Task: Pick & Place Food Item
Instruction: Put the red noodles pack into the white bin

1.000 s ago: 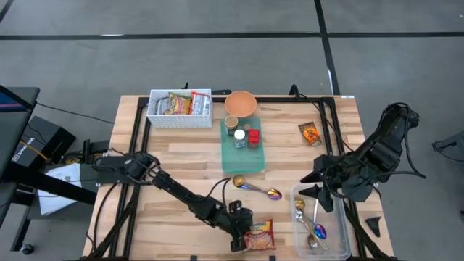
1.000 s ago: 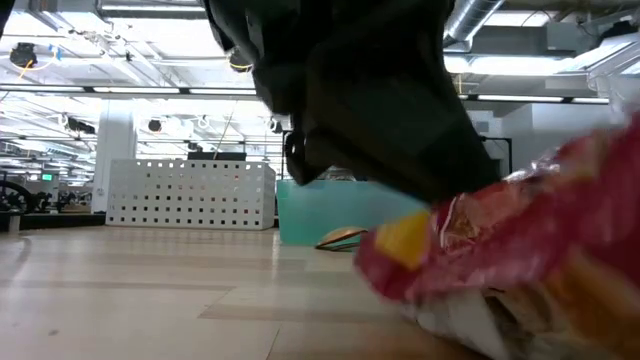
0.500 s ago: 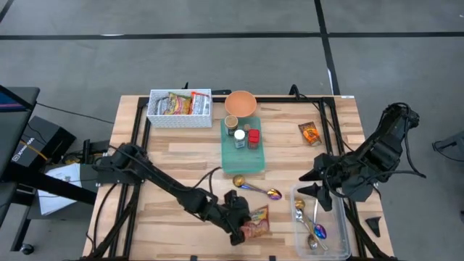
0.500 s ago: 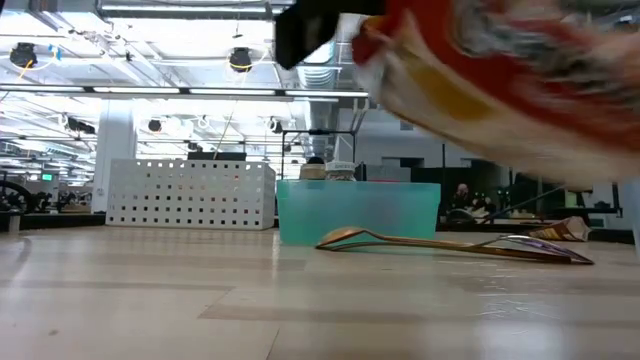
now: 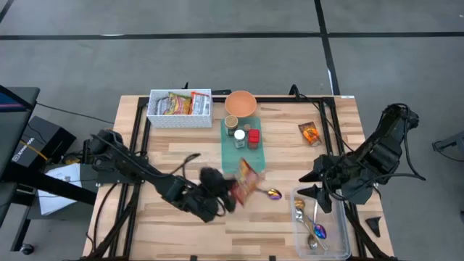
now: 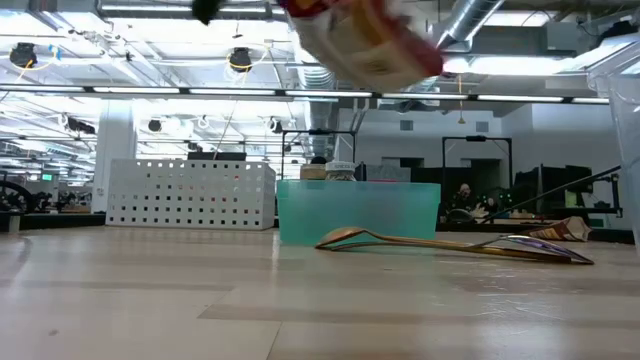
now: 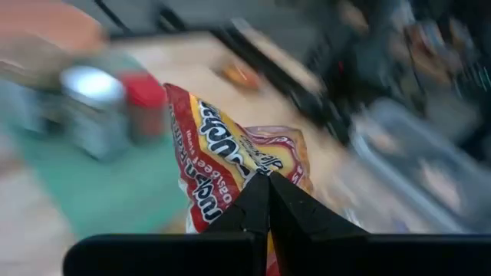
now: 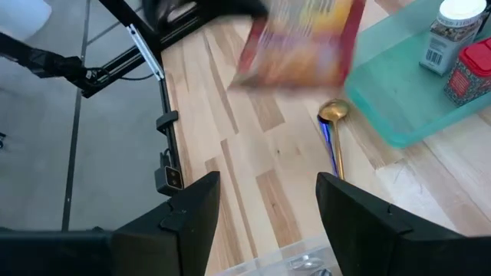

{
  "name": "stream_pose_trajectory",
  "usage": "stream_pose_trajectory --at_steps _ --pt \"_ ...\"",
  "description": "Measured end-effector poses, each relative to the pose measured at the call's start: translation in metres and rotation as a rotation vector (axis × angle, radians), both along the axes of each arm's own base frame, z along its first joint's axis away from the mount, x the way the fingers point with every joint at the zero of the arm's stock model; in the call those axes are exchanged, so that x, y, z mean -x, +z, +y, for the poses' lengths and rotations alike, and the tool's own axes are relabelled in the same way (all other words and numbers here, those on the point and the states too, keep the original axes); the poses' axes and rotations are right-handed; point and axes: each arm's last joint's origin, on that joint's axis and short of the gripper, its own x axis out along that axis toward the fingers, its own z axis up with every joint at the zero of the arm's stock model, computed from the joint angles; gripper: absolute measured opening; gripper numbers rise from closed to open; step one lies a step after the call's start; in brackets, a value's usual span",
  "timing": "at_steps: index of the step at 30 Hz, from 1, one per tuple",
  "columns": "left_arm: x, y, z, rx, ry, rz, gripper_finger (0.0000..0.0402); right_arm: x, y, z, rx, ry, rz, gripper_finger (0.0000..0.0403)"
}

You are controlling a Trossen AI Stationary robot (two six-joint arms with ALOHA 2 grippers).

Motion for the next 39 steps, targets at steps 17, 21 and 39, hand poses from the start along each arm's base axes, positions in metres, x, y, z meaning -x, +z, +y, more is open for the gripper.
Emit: stream_pose_trajectory --at_steps 17,21,39 --pt "0.09 0.007 0.133 -0.079 0.538 -0.203 0.0 -0.01 0.001 -0.012 0.004 -0.069 -0.005 0.0211" --pt "0.113 -0.001 0.167 -0.064 0.611 -0.174 0.0 -0.017 0.001 -0.02 -0.004 -0.128 -0.008 0.0211" --pt "0.166 -0.049 0.274 -0.014 0.635 -0.18 0.0 -0.035 0.003 -0.047 -0.046 -0.308 -0.033 0.0211"
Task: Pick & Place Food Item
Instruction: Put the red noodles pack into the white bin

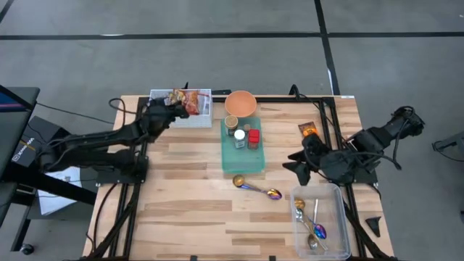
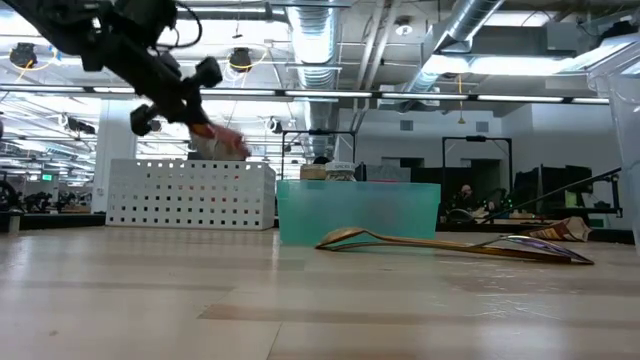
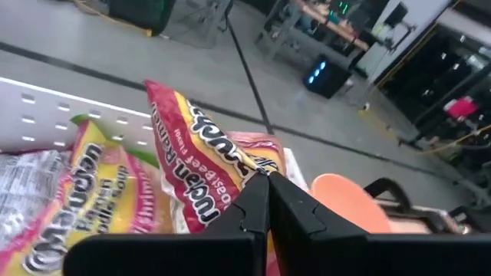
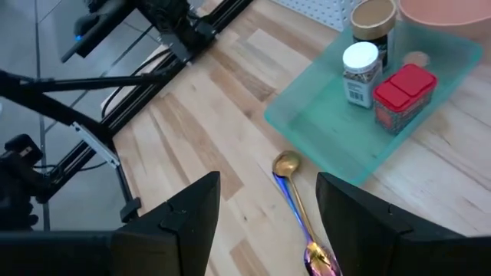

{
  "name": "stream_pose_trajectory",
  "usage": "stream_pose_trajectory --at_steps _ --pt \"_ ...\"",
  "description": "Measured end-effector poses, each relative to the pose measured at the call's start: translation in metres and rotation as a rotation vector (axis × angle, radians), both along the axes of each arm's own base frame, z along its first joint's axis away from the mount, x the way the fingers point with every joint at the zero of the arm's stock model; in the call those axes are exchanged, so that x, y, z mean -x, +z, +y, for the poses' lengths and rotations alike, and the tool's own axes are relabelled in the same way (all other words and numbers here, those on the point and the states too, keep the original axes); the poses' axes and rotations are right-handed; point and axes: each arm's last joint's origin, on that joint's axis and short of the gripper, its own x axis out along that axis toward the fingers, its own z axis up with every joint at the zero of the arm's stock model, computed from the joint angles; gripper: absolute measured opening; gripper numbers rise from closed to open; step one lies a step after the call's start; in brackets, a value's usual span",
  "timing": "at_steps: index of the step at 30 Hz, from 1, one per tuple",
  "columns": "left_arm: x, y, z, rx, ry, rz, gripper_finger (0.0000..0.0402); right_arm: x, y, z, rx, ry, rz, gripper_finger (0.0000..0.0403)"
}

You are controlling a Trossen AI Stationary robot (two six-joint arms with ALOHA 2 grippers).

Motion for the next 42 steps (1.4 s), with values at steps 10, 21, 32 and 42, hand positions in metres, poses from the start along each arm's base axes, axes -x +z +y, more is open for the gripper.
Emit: stream_pose_trajectory --at_steps 10,21,32,42 --pt "0.006 -0.013 0.023 0.057 -0.029 0.057 0.0 -0.004 0.0 -0.009 -0.019 -0.063 -0.004 0.0211" --pt "-0.005 -0.033 0.034 0.092 0.021 0.112 0.0 -0.006 0.0 -0.013 -0.022 -0.088 -0.007 0.0211" --pt "-0.005 -0.037 0.034 0.108 0.023 0.132 0.0038 -0.006 0.0 -0.013 -0.035 -0.096 -0.012 0.0211" --pt "-0.002 -0.025 0.03 0.071 0.023 0.077 0.0142 -0.006 0.0 -0.013 -0.035 -0.096 -0.012 0.0211"
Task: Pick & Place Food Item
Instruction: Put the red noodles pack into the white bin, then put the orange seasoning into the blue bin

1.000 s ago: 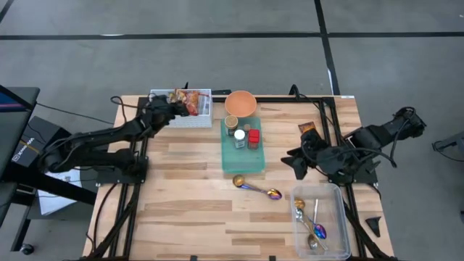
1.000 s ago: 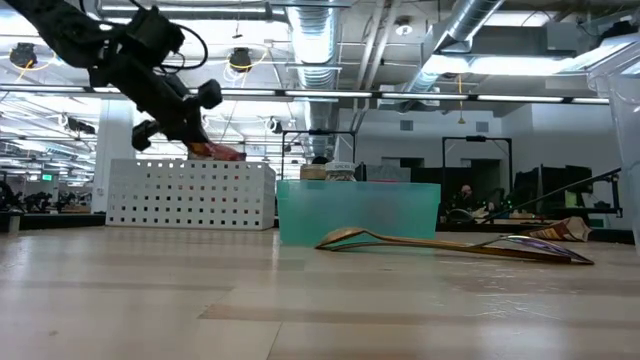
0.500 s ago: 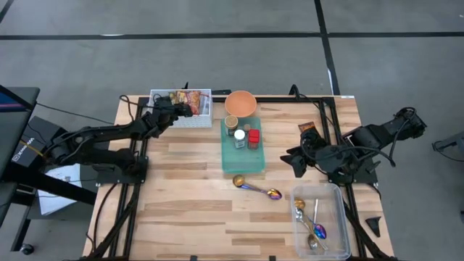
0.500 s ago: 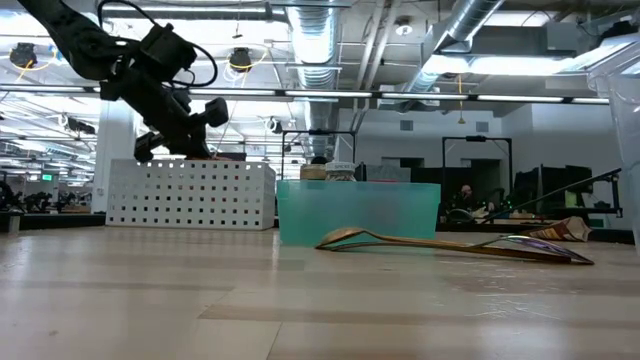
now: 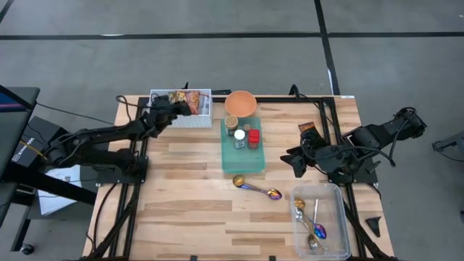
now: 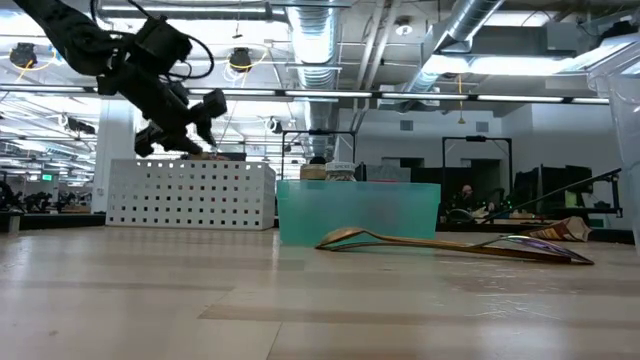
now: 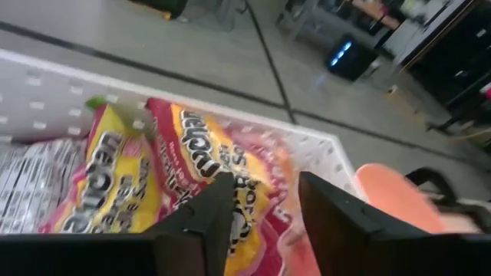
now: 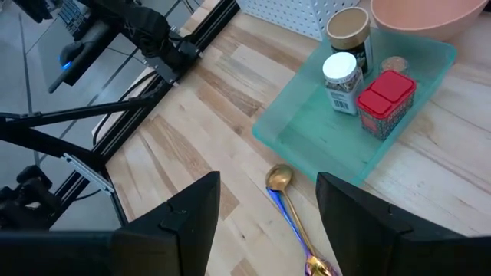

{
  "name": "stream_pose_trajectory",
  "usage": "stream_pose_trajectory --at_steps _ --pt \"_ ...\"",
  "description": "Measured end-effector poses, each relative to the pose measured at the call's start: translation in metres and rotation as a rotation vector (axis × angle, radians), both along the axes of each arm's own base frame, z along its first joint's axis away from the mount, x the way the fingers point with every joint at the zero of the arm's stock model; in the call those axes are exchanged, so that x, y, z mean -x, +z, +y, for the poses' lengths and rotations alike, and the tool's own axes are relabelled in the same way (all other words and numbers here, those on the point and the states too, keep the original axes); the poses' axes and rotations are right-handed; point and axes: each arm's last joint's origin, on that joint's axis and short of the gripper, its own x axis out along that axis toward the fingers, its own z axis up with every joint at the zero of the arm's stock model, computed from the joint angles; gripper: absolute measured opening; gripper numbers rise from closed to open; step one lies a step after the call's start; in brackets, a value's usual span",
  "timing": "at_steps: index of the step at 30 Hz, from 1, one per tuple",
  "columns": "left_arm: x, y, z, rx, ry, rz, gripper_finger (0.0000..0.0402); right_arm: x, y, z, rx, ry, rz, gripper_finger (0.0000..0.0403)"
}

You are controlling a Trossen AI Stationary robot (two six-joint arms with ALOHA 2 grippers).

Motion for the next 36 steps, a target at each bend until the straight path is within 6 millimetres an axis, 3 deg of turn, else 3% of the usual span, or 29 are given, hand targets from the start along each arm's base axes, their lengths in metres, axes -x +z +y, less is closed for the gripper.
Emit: stream_pose_trajectory --at_steps 6,15,19,26,36 --pt "0.008 0.018 -0.005 -0.063 -0.003 -0.062 0.0156 0.0 0.0 0.0 0.006 -0.007 -0.003 0.0211" --pt "0.005 0.026 -0.012 -0.081 -0.092 -0.121 0.0144 0.0 0.001 -0.001 0.029 -0.033 -0.015 0.0211" --pt "-0.004 0.035 -0.018 -0.129 -0.27 -0.198 0.014 0.0 0.001 -0.002 0.052 -0.059 -0.026 0.0211" --pt "-0.019 0.054 -0.038 -0.254 -0.733 -0.322 0.014 0.0 0.001 -0.003 0.077 -0.095 -0.04 0.0211" --pt "-0.031 0.076 -0.075 -0.42 -0.95 -0.502 0.0153 -0.002 0.0 -0.012 0.112 -0.078 0.005 0.0211"
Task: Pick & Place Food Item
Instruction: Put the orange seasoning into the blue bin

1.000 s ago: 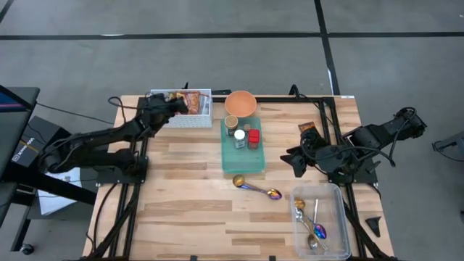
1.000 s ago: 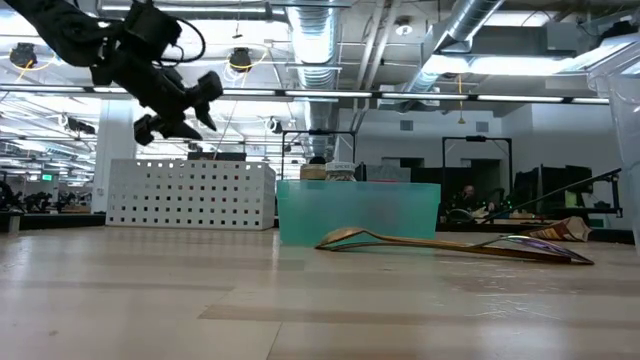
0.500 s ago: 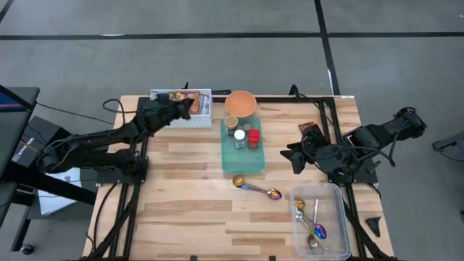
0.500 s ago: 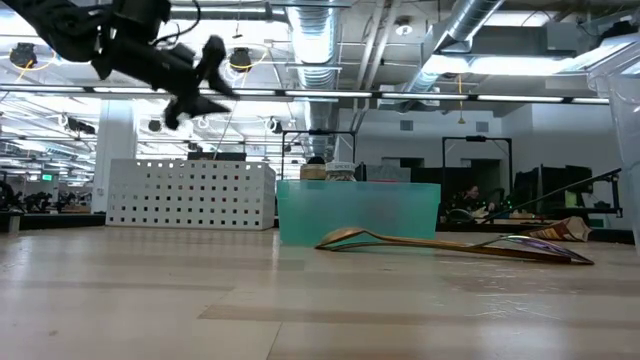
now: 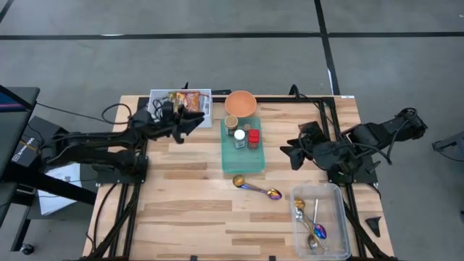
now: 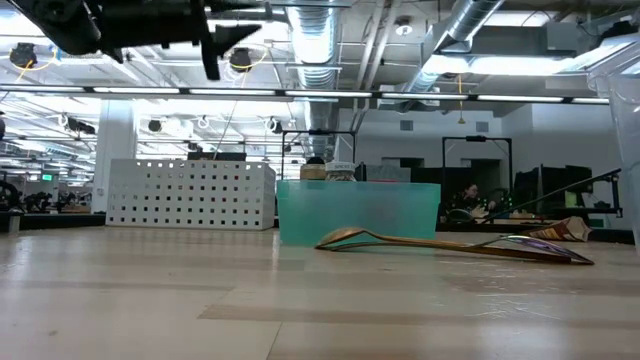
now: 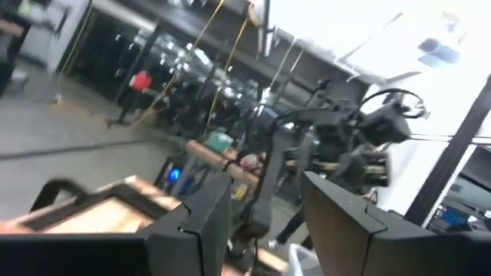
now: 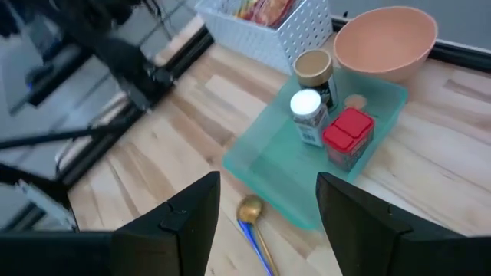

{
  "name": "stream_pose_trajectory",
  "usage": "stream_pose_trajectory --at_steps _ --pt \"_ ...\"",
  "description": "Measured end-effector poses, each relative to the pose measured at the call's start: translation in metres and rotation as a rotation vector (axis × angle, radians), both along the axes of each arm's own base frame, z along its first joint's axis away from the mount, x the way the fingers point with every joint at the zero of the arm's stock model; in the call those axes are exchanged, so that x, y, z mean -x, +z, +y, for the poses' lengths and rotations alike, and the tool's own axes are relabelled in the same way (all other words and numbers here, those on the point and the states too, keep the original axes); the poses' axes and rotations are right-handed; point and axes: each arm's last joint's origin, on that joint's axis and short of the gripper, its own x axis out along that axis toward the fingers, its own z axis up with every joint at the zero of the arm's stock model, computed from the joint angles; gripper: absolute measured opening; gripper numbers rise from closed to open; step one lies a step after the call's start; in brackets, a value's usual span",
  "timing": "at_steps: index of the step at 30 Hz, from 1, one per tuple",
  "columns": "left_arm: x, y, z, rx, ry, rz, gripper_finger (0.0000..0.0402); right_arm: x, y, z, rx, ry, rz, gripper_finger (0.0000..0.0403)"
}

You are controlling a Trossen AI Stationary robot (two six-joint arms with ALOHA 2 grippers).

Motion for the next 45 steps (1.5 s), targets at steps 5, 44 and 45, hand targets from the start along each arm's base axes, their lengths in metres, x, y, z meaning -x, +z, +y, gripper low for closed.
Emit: stream_pose_trajectory --at_steps 5,44,45 --pt "-0.003 0.006 -0.017 -0.09 0.05 -0.044 0.0156 0.001 -0.005 -0.009 0.01 0.042 0.107 0.0211" --pt "-0.027 0.03 -0.062 -0.131 0.204 0.043 0.019 -0.012 -0.209 -0.158 -0.153 -0.221 1.317 0.013" --pt "-0.027 0.03 -0.062 -0.13 0.204 0.039 0.019 -0.009 -0.215 -0.158 -0.159 -0.238 1.313 0.013"
